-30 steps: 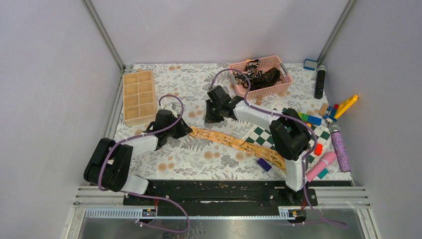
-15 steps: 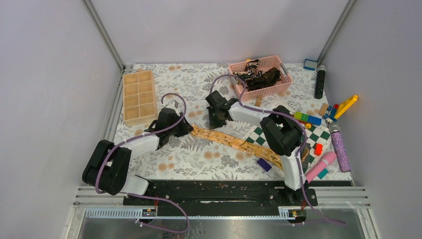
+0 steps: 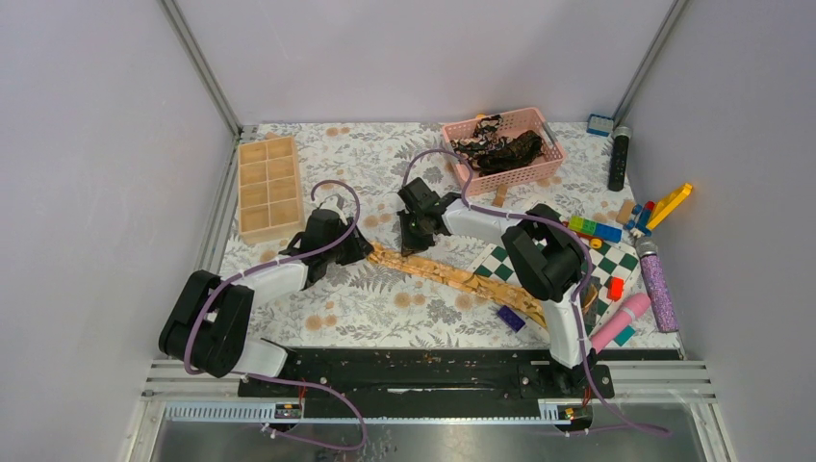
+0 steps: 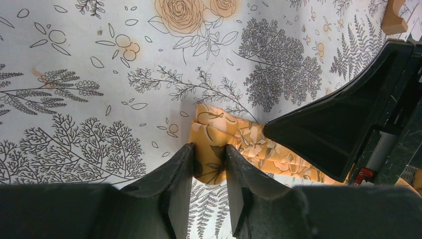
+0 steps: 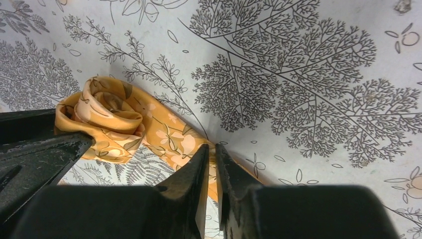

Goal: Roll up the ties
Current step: Roll the tie at the center of the board.

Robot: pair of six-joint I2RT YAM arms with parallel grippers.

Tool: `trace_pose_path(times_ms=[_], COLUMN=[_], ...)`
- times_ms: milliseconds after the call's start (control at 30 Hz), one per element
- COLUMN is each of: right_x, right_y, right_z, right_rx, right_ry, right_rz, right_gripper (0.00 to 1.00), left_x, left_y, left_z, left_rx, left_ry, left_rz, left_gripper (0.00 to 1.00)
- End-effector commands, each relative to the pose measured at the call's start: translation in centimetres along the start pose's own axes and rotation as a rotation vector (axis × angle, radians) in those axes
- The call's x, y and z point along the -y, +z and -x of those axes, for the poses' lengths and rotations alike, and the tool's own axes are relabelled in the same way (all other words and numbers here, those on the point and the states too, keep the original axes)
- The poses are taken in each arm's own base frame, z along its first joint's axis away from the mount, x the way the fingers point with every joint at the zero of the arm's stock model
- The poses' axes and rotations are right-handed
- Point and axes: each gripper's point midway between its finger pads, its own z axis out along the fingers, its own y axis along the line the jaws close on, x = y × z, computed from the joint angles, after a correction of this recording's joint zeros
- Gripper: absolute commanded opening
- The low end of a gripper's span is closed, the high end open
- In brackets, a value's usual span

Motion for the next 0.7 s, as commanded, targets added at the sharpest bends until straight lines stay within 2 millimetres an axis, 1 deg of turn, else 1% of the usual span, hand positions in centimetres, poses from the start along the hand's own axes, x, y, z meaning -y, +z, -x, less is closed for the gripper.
trace_pose_path(times_ms=[0, 200, 400, 533, 667], right_x=[-1.1, -1.7, -1.5, -2.1, -3.3], right_y=[-0.5, -1.1, -1.8, -2.7, -3.2], right_z=[-0.9, -0.4, 0.9, 1.9, 2.6], right_rx=[-0.018, 0.005, 0.06, 0.096, 0.114], right_ry=[-0.039, -0.046, -0.063, -0.061, -0.05], right_rz=[0.051, 0.069, 0.046, 0.053, 0.097], right_gripper=[0.17, 0.17, 0.24, 0.27, 0.4], left_x=[1.3, 0.8, 0.2, 0.0, -0.2], left_y=[0.0, 0.1, 0.1, 0.1, 0.1], left_z=[2.2, 1.9, 1.7, 1.7, 1.7], left_rx=[0.068, 0.064, 0.061, 0.062, 0.064], left_ry=[0.011, -0.001, -0.009, -0.011, -0.012], left_rz=[-0.022, -0.005, 0.026, 0.036, 0.045], left_gripper=[0.3, 0.32, 0.32, 0.32, 0.32])
